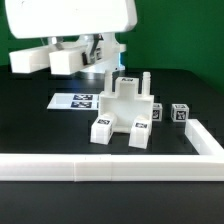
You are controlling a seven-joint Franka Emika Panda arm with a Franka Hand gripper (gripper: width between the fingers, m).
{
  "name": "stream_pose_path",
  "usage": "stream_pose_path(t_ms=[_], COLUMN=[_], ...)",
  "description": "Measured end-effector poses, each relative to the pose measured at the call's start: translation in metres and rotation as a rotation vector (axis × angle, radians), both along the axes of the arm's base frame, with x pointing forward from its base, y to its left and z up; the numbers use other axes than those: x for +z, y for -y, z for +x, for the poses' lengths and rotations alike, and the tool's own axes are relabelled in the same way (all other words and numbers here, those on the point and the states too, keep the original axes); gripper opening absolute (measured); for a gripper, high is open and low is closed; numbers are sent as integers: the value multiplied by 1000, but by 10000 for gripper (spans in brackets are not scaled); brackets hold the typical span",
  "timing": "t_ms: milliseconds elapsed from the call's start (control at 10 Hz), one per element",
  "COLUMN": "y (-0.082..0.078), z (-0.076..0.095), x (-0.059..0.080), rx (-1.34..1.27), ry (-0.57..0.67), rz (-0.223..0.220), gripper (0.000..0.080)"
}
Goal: Assemble chair
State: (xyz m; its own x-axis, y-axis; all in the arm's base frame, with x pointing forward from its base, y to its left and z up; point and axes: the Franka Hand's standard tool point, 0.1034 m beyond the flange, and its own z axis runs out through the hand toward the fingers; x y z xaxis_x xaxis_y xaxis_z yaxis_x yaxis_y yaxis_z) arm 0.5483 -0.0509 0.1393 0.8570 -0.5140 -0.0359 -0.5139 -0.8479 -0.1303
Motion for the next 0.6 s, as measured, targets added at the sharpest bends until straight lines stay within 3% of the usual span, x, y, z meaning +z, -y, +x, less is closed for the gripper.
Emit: stream_pose_path(t_ms=[200, 400, 600], y=[-36, -82, -73], z=[6, 10, 10], x=[14, 11, 10], rx=[-40, -6, -4], ry=[14, 18, 20], rz=[8, -1, 2], gripper=[284, 284, 284])
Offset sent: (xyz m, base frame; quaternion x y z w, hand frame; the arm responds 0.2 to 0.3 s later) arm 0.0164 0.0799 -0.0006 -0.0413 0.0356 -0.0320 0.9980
